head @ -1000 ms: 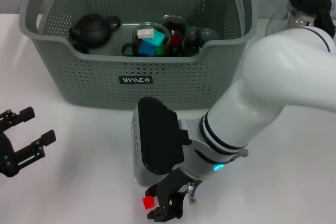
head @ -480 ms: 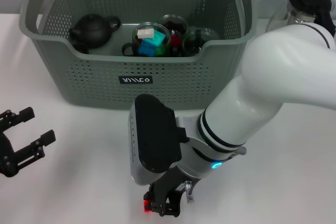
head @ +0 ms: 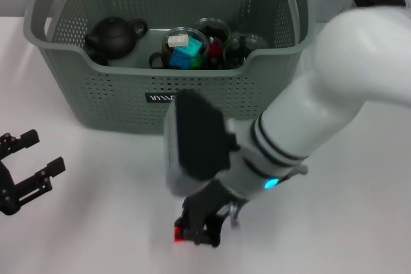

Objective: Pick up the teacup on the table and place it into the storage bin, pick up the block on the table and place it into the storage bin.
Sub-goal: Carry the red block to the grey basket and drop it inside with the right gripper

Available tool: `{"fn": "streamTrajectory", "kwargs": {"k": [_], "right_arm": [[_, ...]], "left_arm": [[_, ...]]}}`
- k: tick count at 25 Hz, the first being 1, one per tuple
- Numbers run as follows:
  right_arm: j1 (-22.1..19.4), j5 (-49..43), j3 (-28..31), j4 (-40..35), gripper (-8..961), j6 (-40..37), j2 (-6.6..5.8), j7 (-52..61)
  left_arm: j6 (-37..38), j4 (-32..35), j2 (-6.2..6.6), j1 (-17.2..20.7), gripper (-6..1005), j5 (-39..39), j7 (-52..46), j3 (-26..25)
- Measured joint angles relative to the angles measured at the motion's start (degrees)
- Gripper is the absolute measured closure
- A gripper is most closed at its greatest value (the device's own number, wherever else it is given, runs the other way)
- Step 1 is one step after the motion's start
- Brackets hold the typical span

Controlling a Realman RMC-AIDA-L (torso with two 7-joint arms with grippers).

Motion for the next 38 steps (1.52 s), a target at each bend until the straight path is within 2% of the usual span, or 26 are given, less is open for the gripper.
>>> {"fn": "streamTrajectory", "kwargs": {"k": [3,9,14,22,25,30,31,34,35,38], "right_arm": [[-1.93,-2.53,6.09,-1.99,845,-2.83,-0.32,-0.13],[-8.00,-6.26,22.92,-9.93,846,-10.15,-0.41,-3.73],[-10.16,-0.60,37.21,-14.45,846,-18.65,-0.44,-8.93],[-9.97,9.83,51.40,-16.64,845,-22.26,-0.44,-14.57],[-9.49,9.91,53.63,-17.91,845,-19.13,-0.44,-14.54],[-6.62,3.69,53.45,-17.75,843,-8.94,-0.52,-12.04],[-6.62,3.69,53.45,-17.75,844,-8.94,-0.52,-12.04],[-2.67,-4.76,51.62,-15.20,848,-1.52,-0.41,-5.95],[0.08,-9.76,49.28,-12.50,849,2.69,-0.33,-2.24],[3.31,-15.29,45.77,-7.60,830,8.78,-0.22,2.80]], "left_arm": [[0.00,0.00,0.11,-0.06,296,0.00,-0.01,-0.04],[-0.18,0.00,0.17,-0.32,296,0.00,-0.06,-0.04],[-0.73,0.00,0.24,-1.05,296,0.00,-0.21,-0.04],[-0.89,-0.09,0.27,-1.76,296,0.03,-0.26,-0.04],[-0.88,-0.09,0.30,-1.76,296,0.03,-0.26,-0.04],[-0.88,-0.09,0.33,-1.77,296,0.02,-0.26,-0.05],[-0.87,-0.10,0.33,-1.80,296,0.01,-0.26,-0.04],[-0.89,-0.15,0.33,-1.84,296,0.01,-0.26,-0.04],[-0.89,-0.17,0.32,-1.85,296,0.00,-0.26,-0.04],[-0.88,-0.19,0.22,-1.96,296,0.00,-0.26,-0.04]]}}
